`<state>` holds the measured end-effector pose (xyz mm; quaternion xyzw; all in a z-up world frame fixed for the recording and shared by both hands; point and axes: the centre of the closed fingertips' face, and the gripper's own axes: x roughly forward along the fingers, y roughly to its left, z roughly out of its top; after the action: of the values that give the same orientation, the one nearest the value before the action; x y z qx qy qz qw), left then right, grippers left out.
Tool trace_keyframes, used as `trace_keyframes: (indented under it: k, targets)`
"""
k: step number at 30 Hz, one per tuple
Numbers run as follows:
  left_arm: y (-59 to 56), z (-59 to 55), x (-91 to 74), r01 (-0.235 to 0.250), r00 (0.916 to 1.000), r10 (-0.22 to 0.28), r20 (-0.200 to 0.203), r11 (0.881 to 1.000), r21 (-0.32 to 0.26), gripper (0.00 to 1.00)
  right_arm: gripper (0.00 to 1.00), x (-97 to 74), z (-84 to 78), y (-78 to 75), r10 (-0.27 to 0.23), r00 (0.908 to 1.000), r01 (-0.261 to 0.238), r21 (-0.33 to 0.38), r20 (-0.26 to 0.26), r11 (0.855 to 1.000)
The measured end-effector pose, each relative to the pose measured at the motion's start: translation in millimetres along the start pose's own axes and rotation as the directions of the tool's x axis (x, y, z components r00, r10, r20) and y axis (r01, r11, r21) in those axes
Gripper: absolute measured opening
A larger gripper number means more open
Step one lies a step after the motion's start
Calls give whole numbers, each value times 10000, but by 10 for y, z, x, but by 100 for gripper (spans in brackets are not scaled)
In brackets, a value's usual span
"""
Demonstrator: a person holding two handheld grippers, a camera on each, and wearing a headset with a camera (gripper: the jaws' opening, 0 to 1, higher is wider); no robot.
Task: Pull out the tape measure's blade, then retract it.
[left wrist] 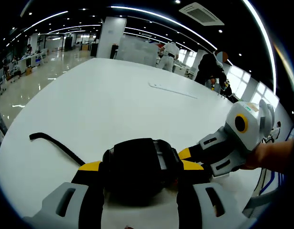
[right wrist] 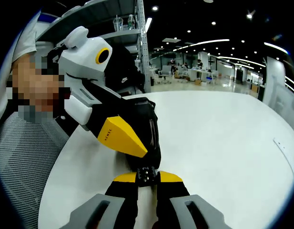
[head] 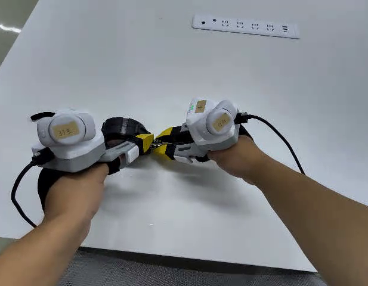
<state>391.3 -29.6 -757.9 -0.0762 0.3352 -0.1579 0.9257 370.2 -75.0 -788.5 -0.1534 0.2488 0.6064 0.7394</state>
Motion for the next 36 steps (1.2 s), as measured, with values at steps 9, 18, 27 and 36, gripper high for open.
trace_keyframes:
  k: [9,18,27,36]
  targets:
    - [4,1,2,3,10000,-3,30,10000,-9,57,11,7,0,1,-31,10000,31,17,-20,10000]
    - [-2,3,1,-29,9999,27,146,9999,150,59,12,4,2,23,-19,9999,19,50,-121,10000]
    - [-10,10,2,-9,9999,5,161,9997,235,60,19,-23,-8,37,4,9998,0,188,-204,9998]
    - [-25,22,-2,91,9998,-101,175,9983,569,60,22,-97,51,12,-193,9998,192,564,24,9982]
